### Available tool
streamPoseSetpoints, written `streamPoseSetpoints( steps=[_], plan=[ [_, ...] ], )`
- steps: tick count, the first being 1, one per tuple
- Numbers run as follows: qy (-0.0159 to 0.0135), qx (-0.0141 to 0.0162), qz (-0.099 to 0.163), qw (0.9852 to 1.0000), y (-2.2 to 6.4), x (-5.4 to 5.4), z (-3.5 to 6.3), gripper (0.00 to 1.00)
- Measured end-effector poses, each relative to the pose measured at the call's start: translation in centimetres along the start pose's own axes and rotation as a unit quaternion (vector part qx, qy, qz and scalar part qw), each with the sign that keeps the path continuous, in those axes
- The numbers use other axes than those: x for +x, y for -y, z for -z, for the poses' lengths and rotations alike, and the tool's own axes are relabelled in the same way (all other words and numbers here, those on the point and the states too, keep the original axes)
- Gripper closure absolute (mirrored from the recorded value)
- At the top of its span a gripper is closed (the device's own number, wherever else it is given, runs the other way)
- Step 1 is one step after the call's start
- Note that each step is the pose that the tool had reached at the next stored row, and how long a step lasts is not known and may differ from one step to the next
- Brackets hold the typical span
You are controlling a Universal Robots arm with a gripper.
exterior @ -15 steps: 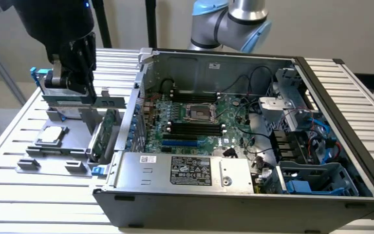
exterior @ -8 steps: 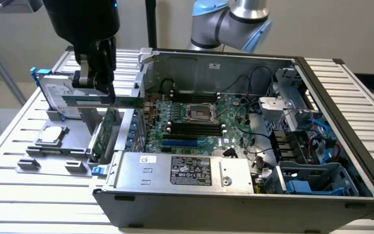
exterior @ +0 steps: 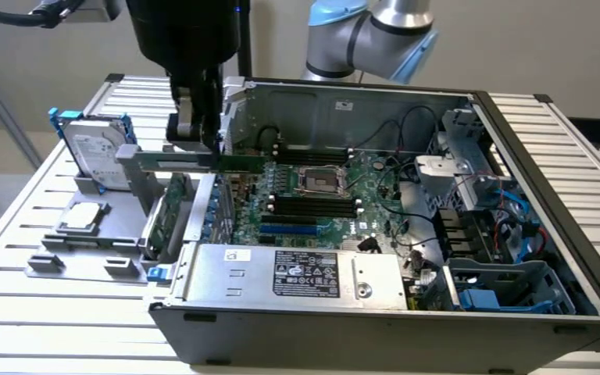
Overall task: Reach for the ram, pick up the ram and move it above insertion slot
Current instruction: 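Pick up the ram and move it above insertion slot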
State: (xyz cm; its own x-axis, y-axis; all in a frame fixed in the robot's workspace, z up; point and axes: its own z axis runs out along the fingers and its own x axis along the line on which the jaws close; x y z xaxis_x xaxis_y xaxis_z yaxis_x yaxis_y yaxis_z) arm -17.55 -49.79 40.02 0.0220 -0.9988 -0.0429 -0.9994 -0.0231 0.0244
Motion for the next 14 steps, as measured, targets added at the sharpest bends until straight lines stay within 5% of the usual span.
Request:
streamPoseSetpoints(
  steps=[14],
  plan=[
    [0.0000, 0.0000, 0.000, 1.0000, 5.60, -1.6, 0.06, 0.87]
  ],
)
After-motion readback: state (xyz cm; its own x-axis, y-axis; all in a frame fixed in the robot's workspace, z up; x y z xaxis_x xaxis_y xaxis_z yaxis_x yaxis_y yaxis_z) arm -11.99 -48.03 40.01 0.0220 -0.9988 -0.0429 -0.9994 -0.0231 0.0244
